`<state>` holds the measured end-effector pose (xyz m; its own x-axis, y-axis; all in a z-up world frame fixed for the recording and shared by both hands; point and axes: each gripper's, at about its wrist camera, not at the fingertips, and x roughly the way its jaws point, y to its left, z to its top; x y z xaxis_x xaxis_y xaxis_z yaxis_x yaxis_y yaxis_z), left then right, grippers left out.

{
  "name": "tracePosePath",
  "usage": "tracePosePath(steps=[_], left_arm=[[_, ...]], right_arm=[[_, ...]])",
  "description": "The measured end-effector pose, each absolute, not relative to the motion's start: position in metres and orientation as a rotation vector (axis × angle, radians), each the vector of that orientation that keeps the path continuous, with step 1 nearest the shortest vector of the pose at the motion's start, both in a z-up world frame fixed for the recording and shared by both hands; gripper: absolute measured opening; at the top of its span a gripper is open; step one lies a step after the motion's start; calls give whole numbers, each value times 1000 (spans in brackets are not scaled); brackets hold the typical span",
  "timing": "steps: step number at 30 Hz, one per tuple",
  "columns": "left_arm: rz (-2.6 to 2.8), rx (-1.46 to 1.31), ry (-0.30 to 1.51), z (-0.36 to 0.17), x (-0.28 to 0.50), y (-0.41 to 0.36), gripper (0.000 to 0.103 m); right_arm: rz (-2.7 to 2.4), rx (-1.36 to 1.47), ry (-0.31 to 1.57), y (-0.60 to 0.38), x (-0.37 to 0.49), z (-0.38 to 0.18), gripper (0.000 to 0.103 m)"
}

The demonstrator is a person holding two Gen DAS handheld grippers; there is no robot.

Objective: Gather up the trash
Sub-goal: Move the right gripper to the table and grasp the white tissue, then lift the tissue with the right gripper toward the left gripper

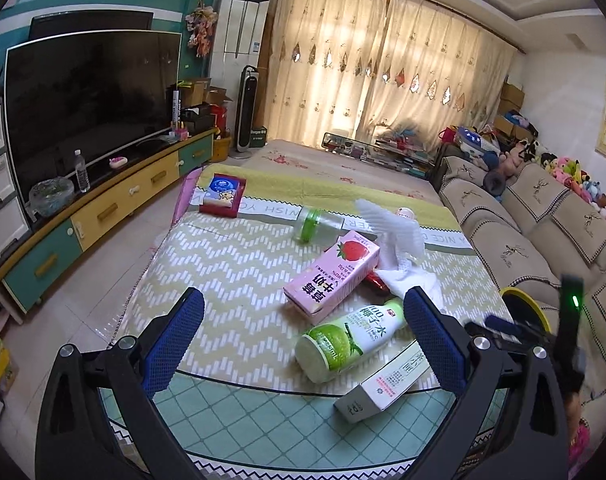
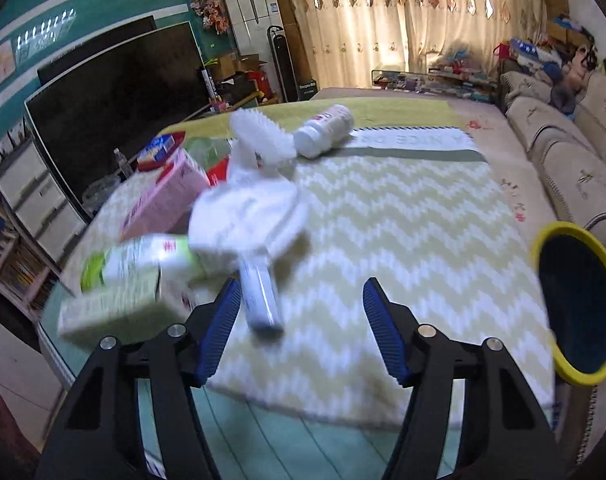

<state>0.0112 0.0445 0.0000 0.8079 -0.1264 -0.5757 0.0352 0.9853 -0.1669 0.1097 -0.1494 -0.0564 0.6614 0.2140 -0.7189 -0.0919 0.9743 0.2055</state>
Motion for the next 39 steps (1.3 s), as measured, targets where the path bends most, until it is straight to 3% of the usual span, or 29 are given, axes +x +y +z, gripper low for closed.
tracePosePath(steps=[13, 18, 39], left_arm=[[-93, -156, 671, -12, 27, 34, 98], [-93, -158, 683, -18, 30, 31, 98], [-100, -155, 674, -16, 25, 25, 98]], right_arm=[[256, 235, 935, -130, 178, -71, 60], [273, 202, 916, -120, 176, -62, 8], [364, 138, 590, -115, 117, 74, 4]])
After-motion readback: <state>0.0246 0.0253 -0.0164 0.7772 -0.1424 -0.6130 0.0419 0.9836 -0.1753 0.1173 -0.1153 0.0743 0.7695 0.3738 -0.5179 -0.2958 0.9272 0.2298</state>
